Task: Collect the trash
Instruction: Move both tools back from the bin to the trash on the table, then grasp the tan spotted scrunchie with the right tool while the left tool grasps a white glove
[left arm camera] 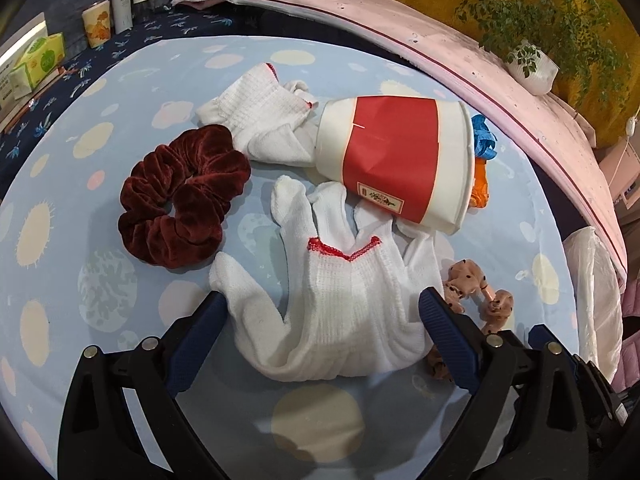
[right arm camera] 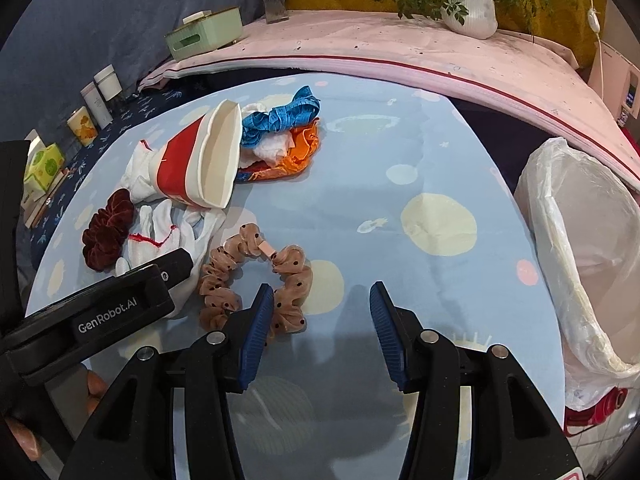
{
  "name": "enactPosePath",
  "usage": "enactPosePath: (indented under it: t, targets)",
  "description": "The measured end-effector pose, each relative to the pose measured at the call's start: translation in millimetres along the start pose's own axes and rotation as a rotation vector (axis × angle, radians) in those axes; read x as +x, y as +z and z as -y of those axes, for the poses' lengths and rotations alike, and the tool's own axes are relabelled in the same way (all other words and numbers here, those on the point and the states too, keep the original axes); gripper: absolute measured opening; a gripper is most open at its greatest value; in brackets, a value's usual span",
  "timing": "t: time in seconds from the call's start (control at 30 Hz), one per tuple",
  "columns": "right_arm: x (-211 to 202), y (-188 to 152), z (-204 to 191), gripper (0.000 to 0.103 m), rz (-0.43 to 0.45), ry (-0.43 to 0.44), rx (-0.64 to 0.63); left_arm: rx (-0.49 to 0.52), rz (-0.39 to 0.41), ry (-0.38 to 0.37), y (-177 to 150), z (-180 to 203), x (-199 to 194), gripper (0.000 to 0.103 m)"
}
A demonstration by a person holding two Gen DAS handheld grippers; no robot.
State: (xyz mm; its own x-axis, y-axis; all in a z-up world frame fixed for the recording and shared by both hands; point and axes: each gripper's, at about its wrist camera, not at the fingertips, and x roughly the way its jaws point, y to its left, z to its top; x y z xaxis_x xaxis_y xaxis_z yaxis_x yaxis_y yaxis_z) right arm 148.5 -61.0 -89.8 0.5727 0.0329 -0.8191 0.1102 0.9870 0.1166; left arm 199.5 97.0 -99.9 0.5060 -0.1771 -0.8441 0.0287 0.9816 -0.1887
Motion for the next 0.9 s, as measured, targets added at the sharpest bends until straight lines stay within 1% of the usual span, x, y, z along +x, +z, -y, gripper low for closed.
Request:
enactPosePath:
  t: [0.07,0.2,0.3,0.37,0.4,0.43,0.47,0.53,0.57,0.6,0.7,0.77,0.9]
  targets:
    - [4.6,-1.0,-2.0,0.049,-0.009,0.001,-0.005,0.009,0.005,0.004,-0.1,1.2,0.6,0.092]
    - [6.1,-2.2,-7.6,0.048,0.004,-0.017,-0.031,0.029,0.017,0.014,-2.0,4.0,0.9,0.091]
    - [6.6,-3.9,-11.5,0.041,0.012,-0.032,-0.057,0.049,0.021,0.011,-3.0,7.1,0.0,0.084]
    - [6.4,-5.2,-14.7,0.031,0.016,-0.04,-0.078,0.055,0.023,0.008,-3.0,8.3,-1.4,0.077]
    - [6.1,-5.6,-15.4,0.027,0.016,-0.039,-0.084,0.061,0.023,0.004,-3.0,9.6,-2.0,0.07]
    - [5.9,-5.9,-16.1,0.021,0.014,-0.036,-0.089,0.066,0.022,0.001,-2.8,10.9,-2.5,0.063]
    - [5.6,-6.2,-17.0,0.014,0.011,-0.028,-0.092,0.067,0.022,-0.002,-2.8,11.6,-3.1,0.059]
    - [4.5,-7.0,-17.4,0.01,0.006,-0.022,-0.095,0.073,0.017,-0.016,-3.2,13.5,-4.7,0.038]
    - [3.5,-7.7,-17.3,0.008,0.003,-0.017,-0.095,0.073,0.014,-0.026,-3.7,14.3,-5.2,0.033]
    - [2.3,-8.3,-16.6,0.008,0.003,-0.015,-0.093,0.073,0.01,-0.039,-4.0,15.1,-6.1,0.026]
    - [-5.7,-9.8,-12.1,0.007,0.011,-0.012,-0.084,0.077,0.006,-0.067,-4.2,18.7,-11.6,0.016]
    - [-14.5,-8.6,-6.6,0.006,0.028,-0.013,-0.073,0.072,0.006,-0.086,-4.0,21.8,-17.2,0.016]
    - [-38.6,-0.5,8.6,0.006,0.082,-0.018,-0.047,0.098,0.04,-0.11,-2.5,37.7,-38.2,0.015]
